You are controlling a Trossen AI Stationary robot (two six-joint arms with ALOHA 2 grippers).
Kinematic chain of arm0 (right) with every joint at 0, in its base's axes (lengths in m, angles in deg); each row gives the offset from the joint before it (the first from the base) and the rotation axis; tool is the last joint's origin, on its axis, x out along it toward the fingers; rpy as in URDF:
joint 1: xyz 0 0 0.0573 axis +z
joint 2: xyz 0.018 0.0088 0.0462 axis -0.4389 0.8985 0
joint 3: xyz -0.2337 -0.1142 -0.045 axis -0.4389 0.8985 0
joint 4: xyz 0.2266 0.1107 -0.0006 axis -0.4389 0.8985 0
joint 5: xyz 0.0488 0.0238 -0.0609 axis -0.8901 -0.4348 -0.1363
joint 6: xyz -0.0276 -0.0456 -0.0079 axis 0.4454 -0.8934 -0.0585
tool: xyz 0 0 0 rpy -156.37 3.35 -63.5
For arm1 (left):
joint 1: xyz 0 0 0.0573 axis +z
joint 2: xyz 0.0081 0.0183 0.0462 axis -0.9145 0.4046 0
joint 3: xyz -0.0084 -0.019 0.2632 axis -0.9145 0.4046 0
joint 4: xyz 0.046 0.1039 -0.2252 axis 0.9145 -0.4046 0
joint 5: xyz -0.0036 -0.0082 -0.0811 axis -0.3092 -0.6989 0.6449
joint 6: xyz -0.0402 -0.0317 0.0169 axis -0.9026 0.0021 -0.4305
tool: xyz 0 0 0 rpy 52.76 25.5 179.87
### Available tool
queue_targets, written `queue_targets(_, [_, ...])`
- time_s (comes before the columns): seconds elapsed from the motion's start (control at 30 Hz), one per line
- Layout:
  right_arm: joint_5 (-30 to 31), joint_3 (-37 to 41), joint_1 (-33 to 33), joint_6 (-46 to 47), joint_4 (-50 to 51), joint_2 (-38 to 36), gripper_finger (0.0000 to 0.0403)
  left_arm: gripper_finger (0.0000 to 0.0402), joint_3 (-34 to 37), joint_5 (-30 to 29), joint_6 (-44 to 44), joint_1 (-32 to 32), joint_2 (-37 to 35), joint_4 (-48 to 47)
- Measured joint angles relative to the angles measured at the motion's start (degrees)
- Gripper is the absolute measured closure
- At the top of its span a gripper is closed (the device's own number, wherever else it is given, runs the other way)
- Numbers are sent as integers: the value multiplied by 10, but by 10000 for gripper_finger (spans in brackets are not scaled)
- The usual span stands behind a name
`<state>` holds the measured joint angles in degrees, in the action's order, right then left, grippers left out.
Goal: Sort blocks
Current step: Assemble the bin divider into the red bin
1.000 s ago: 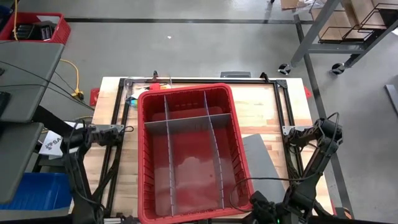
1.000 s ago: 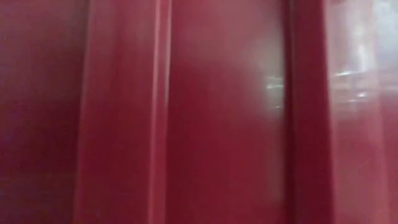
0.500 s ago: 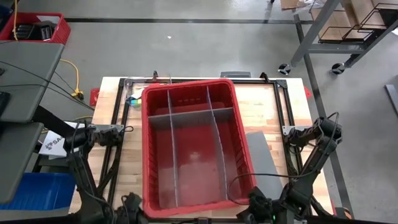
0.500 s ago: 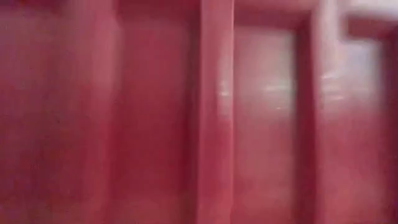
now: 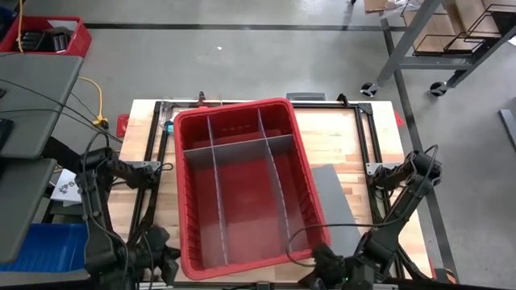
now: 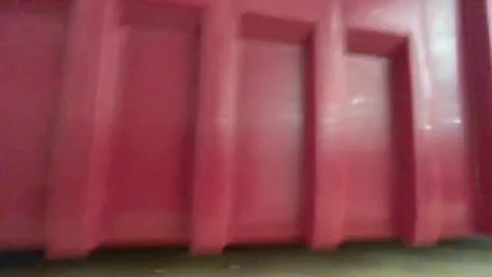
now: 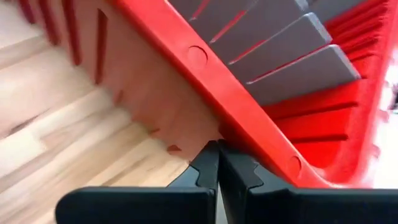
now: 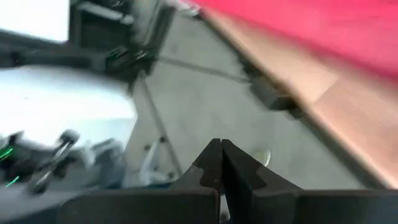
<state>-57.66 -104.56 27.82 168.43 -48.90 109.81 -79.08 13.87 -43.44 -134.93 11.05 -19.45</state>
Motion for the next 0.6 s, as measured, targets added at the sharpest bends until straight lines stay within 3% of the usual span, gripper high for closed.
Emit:
queue_targets(0.4, [-69,-1,78,-4,-9,-55,403,402,-2,-8,-6,-44,-12,5])
queue_targets(0.47, [2,1,84,-20,-3,-61,403,402,-1,-42,-17,-51,-17,9])
queue_targets(0.6, [255,-3,79,-87,19,-131,403,402,-2,-124,-17,-51,-40,-4])
